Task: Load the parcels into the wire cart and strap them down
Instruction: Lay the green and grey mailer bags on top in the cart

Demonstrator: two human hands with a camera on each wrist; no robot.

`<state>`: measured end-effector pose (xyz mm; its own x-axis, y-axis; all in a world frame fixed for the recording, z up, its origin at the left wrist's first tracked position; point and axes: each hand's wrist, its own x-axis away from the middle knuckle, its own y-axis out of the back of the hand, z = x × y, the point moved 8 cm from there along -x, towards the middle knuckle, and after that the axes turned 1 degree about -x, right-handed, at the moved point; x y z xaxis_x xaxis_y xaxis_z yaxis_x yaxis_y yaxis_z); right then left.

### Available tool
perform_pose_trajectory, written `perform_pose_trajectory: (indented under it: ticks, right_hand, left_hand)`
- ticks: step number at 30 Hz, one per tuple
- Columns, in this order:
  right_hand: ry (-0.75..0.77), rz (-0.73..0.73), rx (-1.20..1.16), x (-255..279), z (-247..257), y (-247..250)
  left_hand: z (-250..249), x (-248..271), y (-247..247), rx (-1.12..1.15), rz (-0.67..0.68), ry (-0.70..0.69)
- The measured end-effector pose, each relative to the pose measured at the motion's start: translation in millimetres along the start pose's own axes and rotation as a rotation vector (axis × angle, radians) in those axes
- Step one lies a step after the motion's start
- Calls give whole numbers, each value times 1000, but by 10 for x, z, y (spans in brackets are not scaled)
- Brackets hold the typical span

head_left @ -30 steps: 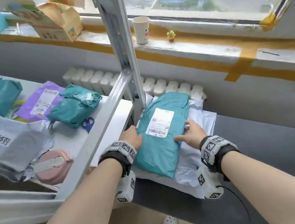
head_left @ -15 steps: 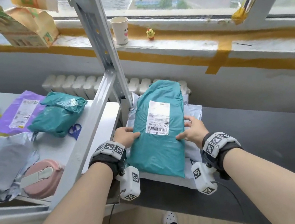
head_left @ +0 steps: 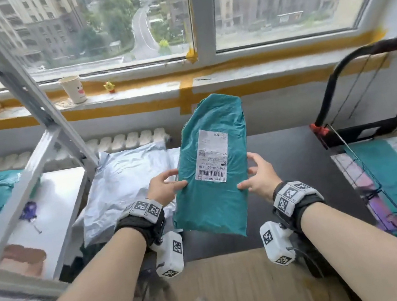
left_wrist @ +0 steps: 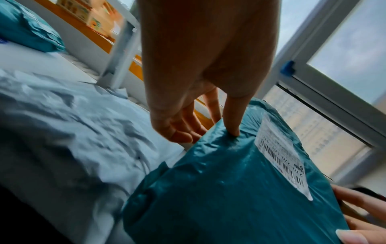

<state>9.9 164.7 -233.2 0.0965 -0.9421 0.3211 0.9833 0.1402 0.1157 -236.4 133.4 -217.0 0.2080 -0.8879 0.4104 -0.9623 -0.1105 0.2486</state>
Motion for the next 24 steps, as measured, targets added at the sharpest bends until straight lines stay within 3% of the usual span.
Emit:
perform_pose_trajectory:
  ticks: [8,13,18,24]
  right_hand:
    - [14,-175,-28,1042,-574,2027]
    - [-25,-316,-56,1412,-925,2991]
    - [-68,-384,-49,1328,-1168,3698]
    - [-104,-402,-24,943,-1213,4598]
  left_hand:
    - [37,854,-2062,26,272,54]
    - [-9,1171,-3044,-35,366,41]
    - [-257,1055,-3801,-119,413,-2]
    - [-758,510,-4779,-164,474,-47]
